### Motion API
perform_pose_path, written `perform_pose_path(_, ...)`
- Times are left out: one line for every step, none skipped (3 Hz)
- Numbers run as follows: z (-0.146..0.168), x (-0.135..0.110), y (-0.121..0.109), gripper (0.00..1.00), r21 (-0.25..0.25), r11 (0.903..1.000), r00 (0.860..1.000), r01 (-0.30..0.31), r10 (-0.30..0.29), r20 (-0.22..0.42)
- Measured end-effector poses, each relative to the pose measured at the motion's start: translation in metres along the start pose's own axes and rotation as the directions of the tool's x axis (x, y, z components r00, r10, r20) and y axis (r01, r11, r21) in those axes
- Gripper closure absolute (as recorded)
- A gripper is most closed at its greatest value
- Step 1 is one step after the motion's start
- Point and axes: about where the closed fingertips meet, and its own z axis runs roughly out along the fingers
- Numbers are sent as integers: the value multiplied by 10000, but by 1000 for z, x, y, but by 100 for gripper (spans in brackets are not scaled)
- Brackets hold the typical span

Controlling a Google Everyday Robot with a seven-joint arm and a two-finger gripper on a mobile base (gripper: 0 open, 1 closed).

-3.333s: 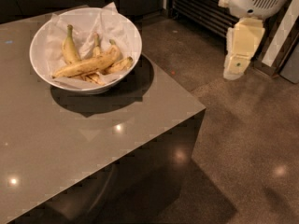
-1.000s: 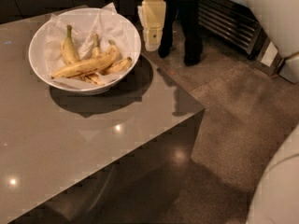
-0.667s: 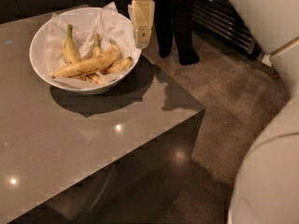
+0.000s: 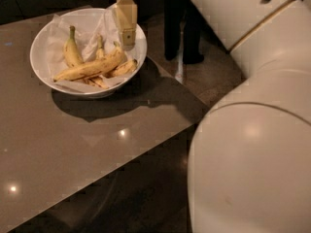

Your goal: Pick banana from white bowl

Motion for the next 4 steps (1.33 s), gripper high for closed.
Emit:
perform_pose_path(19, -10, -7, 6, -305, 9992, 9996, 257, -260, -64)
perform_pose_path(39, -15, -10, 19, -677, 9973, 9995, 285, -296, -146)
perform_pose_path(55, -18, -9, 25, -991, 9947, 9996, 257, -269, -112)
perform_pose_path(68, -24, -5, 30, -1275, 9917, 9998, 177, -167, 92)
